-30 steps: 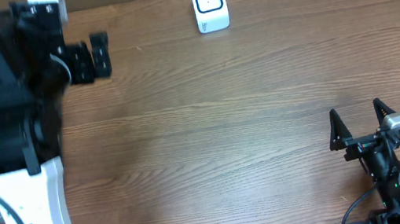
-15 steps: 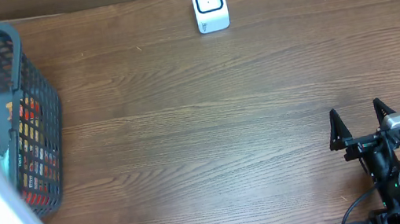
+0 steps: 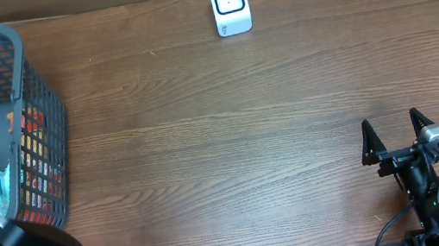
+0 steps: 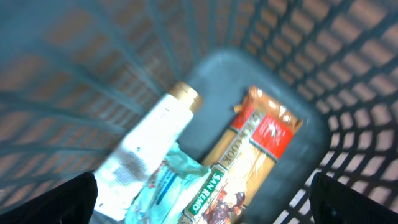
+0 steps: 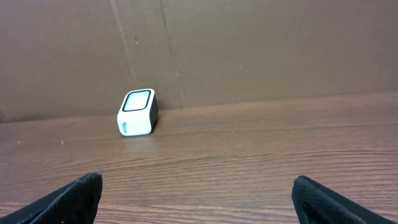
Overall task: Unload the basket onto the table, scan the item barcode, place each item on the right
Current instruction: 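Reach the left gripper into the basket and grasp the spaghetti package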
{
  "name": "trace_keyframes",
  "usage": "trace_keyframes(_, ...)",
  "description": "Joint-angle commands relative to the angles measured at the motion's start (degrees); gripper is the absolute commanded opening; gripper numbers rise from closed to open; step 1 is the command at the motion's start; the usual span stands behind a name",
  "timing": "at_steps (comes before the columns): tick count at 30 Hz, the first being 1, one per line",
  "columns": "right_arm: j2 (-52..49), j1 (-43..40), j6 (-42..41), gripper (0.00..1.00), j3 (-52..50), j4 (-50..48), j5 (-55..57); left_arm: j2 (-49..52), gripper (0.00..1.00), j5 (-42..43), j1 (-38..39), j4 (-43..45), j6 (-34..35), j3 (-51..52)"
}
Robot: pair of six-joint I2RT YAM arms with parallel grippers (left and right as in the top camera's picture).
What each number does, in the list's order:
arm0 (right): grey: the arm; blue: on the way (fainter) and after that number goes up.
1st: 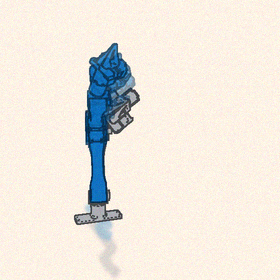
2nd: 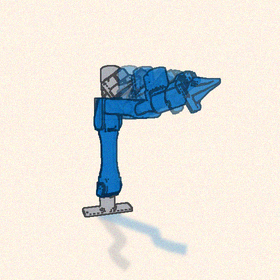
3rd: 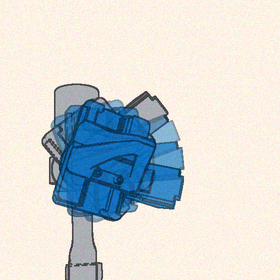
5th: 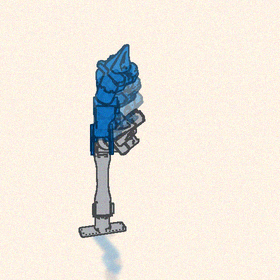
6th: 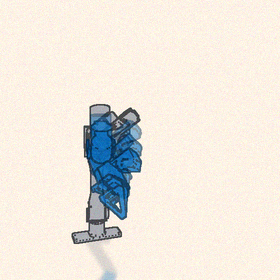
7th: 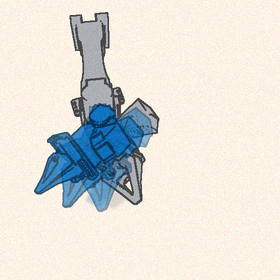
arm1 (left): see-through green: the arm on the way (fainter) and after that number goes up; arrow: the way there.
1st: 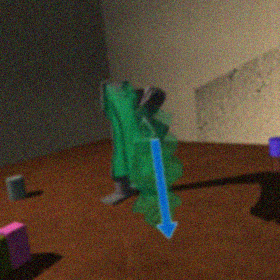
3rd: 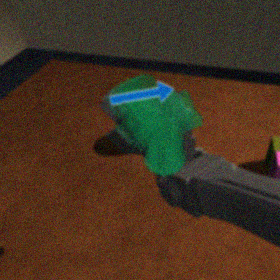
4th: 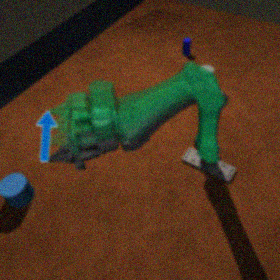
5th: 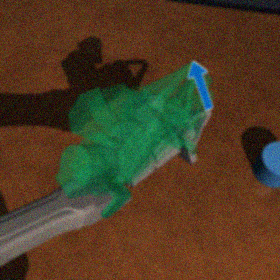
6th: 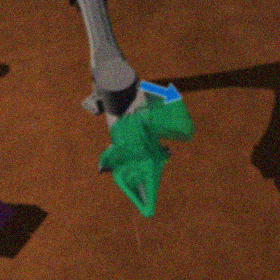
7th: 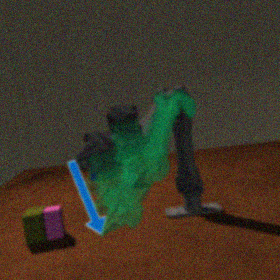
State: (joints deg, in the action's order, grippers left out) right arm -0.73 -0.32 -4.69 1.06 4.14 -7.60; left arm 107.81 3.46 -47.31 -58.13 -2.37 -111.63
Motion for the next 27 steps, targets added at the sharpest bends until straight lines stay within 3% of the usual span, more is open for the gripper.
trace_keyframes(1,0.57,0.31,0.07,1.0,-0.61,-0.17,0.04,5.14,1.0,3.45,0.92,-1.01,-6.67,-0.61)
trace_keyframes(15,0.57,0.31,0.07,1.0,-0.61,-0.17,0.04,19.21,0.95,3.23,6.93,-1.11,-15.91,-0.61)
trace_keyframes(21,0.57,0.31,0.07,1.0,-0.61,-0.17,0.04,21.51,0.98,-0.55,8.85,0.37,-16.06,-0.61)
trace_keyframes(27,0.57,0.31,0.07,1.0,-0.61,-0.17,0.02,25.07,0.92,-2.6,8.81,-0.52,-15.15,-0.59)
